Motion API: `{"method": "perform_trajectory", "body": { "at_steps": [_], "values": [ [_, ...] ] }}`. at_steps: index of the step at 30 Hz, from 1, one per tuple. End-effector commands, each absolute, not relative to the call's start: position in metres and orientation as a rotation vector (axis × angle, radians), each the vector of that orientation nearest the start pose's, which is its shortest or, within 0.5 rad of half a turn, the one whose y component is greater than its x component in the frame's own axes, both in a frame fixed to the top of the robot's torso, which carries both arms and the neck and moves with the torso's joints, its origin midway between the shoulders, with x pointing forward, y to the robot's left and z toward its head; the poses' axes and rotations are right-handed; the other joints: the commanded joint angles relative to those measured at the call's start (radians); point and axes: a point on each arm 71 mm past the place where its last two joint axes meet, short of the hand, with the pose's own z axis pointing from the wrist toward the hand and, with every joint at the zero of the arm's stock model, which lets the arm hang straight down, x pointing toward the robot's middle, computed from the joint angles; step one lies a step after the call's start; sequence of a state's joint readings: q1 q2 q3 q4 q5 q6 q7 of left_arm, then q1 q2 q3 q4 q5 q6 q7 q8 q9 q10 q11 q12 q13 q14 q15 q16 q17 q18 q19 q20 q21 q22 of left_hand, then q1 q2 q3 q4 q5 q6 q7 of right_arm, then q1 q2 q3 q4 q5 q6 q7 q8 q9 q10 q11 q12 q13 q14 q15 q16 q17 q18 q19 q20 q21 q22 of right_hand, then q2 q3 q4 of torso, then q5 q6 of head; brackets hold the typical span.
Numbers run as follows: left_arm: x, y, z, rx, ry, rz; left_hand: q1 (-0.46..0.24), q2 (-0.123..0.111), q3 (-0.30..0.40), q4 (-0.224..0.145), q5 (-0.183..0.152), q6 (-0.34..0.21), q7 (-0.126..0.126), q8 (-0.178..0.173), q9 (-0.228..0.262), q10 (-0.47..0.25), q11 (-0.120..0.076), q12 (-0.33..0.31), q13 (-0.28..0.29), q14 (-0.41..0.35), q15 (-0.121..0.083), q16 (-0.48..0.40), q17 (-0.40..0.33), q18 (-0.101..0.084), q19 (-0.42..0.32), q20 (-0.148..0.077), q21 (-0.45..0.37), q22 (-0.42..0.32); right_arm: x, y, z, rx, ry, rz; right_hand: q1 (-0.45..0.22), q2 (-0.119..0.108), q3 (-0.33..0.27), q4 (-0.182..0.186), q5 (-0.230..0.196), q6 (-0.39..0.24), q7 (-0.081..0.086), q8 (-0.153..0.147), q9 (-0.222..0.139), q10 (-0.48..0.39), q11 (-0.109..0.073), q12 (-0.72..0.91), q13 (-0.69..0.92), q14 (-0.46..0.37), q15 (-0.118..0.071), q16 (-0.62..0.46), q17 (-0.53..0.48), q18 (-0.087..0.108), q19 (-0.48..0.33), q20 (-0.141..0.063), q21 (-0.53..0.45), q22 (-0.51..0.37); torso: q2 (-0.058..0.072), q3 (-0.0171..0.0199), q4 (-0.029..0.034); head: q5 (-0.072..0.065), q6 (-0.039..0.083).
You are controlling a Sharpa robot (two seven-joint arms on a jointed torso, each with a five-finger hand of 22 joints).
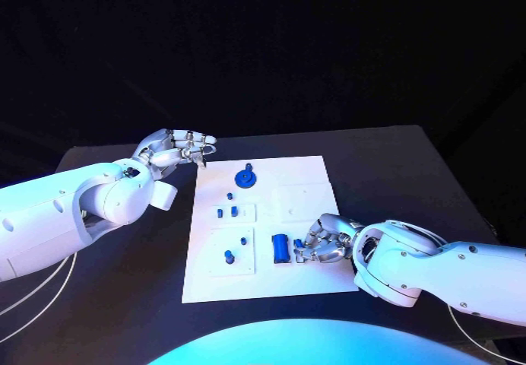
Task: Assemble the parts on the task board
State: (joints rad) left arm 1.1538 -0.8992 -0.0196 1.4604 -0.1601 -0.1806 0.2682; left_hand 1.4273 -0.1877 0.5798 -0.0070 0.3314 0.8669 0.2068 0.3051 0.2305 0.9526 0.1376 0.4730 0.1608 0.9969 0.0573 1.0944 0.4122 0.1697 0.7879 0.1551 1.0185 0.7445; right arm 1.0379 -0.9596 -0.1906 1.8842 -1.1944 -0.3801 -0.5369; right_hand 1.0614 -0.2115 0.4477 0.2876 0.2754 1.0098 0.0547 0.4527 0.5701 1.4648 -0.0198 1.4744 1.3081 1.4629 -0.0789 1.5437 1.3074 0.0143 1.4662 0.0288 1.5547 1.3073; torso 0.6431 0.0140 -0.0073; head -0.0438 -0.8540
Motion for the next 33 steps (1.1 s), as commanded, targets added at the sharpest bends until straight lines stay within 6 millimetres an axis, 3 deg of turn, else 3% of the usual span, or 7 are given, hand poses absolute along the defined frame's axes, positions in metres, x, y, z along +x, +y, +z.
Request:
{"method": "perform_trajectory", "body": {
  "at_steps": [1,12,18,20,22,23,33],
  "values": [
    [0.489,0.246,-0.202,-1.037,1.607,-1.459,-0.005,-0.003,0.004,0.002,0.001,-0.004,0.002,-0.003,-0.001,-0.009,0.000,0.004,-0.001,-0.006,0.003,-0.003,-0.001,0.013,-0.008,0.001,0.005,0.001,0.349,-0.181,-0.285,0.285,2.202,0.557,-0.014,0.000,-0.009,0.000,-0.015,0.003,0.005,-0.005,0.002,0.064,0.005,0.003,0.206,0.095,0.001,0.002,0.195,-0.011,0.100,0.000,-0.003,0.258,-0.001,0.0001,-0.0003,0.002,-0.001],
    [0.489,0.246,-0.202,-1.038,1.607,-1.458,-0.008,-0.003,0.006,0.002,0.000,-0.003,0.002,-0.003,-0.002,-0.009,0.000,0.005,-0.002,-0.005,0.003,-0.003,-0.001,0.014,-0.009,0.001,0.007,0.002,0.348,-0.180,-0.283,0.270,2.190,0.565,-0.018,0.000,-0.017,-0.001,-0.035,0.004,0.005,-0.006,0.003,0.064,0.005,0.004,0.207,0.095,0.001,0.003,0.196,-0.011,0.100,0.000,-0.002,0.259,-0.001,0.0004,-0.0011,0.003,-0.002],
    [0.489,0.247,-0.202,-1.038,1.607,-1.457,-0.008,-0.003,0.006,0.002,0.000,-0.003,0.002,-0.003,-0.002,-0.009,0.000,0.005,-0.002,-0.005,0.003,-0.003,-0.001,0.014,-0.009,0.001,0.007,0.002,0.347,-0.179,-0.282,0.269,2.179,0.574,-0.045,0.012,-0.079,0.004,-0.104,0.008,0.002,-0.010,0.009,0.064,0.003,0.003,0.206,0.094,-0.001,0.002,0.194,-0.011,0.100,-0.001,-0.003,0.259,-0.001,0.0004,-0.0006,0.002,-0.001],
    [0.489,0.247,-0.202,-1.039,1.606,-1.456,-0.008,-0.003,0.006,0.002,0.000,-0.003,0.002,-0.003,-0.002,-0.009,0.000,0.005,-0.002,-0.005,0.003,-0.003,-0.001,0.014,-0.009,0.001,0.007,0.002,0.347,-0.179,-0.281,0.268,2.174,0.577,-0.051,0.017,-0.106,0.004,-0.107,0.009,0.002,-0.011,0.010,0.065,0.003,0.004,0.207,0.095,-0.001,0.002,0.195,-0.011,0.100,-0.001,-0.002,0.259,-0.001,0.0007,-0.0008,0.002,-0.001],
    [0.490,0.247,-0.202,-1.039,1.606,-1.456,-0.008,-0.003,0.006,0.002,0.000,-0.003,0.002,-0.003,-0.002,-0.009,0.000,0.005,-0.002,-0.005,0.003,-0.003,-0.001,0.014,-0.009,0.001,0.007,0.002,0.346,-0.179,-0.280,0.265,2.170,0.579,-0.063,0.018,-0.128,0.003,-0.034,0.009,0.001,-0.012,0.013,0.065,0.002,0.004,0.207,0.095,-0.002,0.002,0.195,-0.011,0.100,-0.002,-0.003,0.259,-0.001,0.0008,-0.0008,0.003,-0.001],
    [0.490,0.247,-0.202,-1.039,1.606,-1.456,-0.008,-0.003,0.006,0.002,0.000,-0.003,0.002,-0.003,-0.002,-0.009,0.000,0.005,-0.002,-0.005,0.003,-0.003,-0.001,0.014,-0.009,0.001,0.007,0.002,0.345,-0.180,-0.279,0.264,2.167,0.580,-0.070,0.013,-0.144,0.002,0.058,0.009,0.001,-0.012,0.017,0.065,0.001,0.004,0.207,0.095,-0.003,0.002,0.195,-0.011,0.100,-0.004,-0.001,0.259,-0.001,0.0010,-0.0009,0.003,-0.001],
    [0.490,0.247,-0.202,-1.039,1.607,-1.455,-0.014,-0.004,0.007,0.004,-0.001,-0.004,0.002,-0.003,-0.003,-0.011,0.000,0.006,-0.002,-0.005,0.004,-0.003,-0.002,0.014,-0.012,0.002,0.007,0.003,0.343,-0.184,-0.275,0.257,2.150,0.576,-0.070,0.013,-0.145,0.001,0.060,0.009,0.001,-0.012,0.018,0.065,0.001,0.005,0.208,0.095,-0.003,0.003,0.196,-0.011,0.101,-0.004,0.000,0.259,-0.001,0.0002,-0.0012,0.002,-0.001]
  ]
}}
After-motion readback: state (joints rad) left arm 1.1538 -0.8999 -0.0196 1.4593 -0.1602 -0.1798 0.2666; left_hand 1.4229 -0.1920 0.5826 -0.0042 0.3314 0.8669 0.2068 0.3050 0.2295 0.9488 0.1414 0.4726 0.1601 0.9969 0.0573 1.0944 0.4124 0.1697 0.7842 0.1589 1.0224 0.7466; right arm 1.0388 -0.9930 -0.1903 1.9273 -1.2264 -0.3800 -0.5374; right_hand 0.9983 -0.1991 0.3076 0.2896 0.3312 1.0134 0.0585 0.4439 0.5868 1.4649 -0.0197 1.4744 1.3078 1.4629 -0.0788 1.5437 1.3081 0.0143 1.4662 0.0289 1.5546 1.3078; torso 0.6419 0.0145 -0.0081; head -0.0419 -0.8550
